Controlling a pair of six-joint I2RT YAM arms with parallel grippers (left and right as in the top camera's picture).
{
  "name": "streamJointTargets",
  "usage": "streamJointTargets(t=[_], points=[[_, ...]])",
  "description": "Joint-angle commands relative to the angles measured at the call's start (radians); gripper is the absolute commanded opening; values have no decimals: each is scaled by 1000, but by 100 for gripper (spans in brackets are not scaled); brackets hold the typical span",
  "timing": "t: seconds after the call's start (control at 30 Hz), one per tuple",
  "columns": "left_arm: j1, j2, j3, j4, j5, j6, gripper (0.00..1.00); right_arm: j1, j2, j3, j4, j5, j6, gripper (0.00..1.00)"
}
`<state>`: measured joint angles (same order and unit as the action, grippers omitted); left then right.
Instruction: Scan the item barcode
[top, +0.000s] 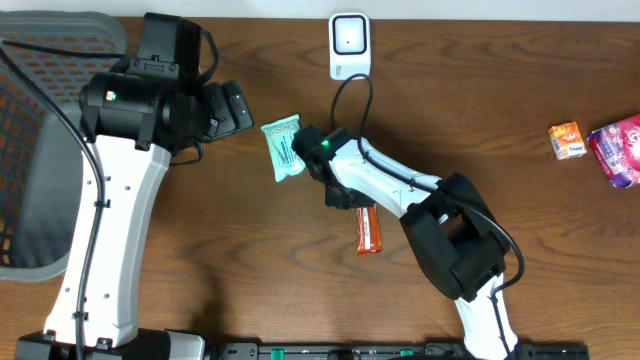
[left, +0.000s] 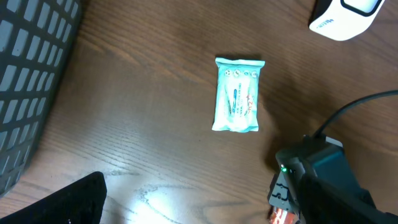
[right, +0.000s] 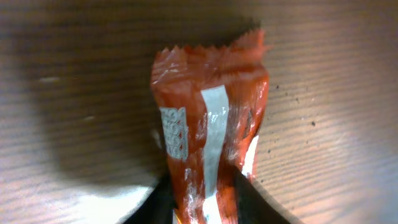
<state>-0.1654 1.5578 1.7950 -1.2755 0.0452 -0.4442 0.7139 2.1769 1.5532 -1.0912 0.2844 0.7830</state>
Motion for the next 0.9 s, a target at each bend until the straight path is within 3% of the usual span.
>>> streamJointTargets(t=[0.0, 0.1, 0.2, 0.37, 0.47, 0.57, 0.87], points=[[3, 7, 2, -1, -16, 6, 98, -7, 20, -31, -6, -30, 30, 1], [3, 7, 2, -1, -16, 6, 98, -37, 19, 21, -36, -100, -24, 1], [3, 7, 2, -1, -16, 6, 98, -92, 5, 91, -50, -237, -170, 1], [3, 7, 2, -1, -16, 6, 98, -245, -8, 214, -63, -744, -551, 1], [3, 7, 2, -1, -16, 6, 98, -349, -5, 214, -54, -1014, -690, 1], [3, 7, 2, -1, -16, 6, 98, -435, 0, 185, -35, -1149, -806, 1], [3, 8, 2, -1, -16, 6, 98, -577, 1, -123, 275, -1366, -802, 2]])
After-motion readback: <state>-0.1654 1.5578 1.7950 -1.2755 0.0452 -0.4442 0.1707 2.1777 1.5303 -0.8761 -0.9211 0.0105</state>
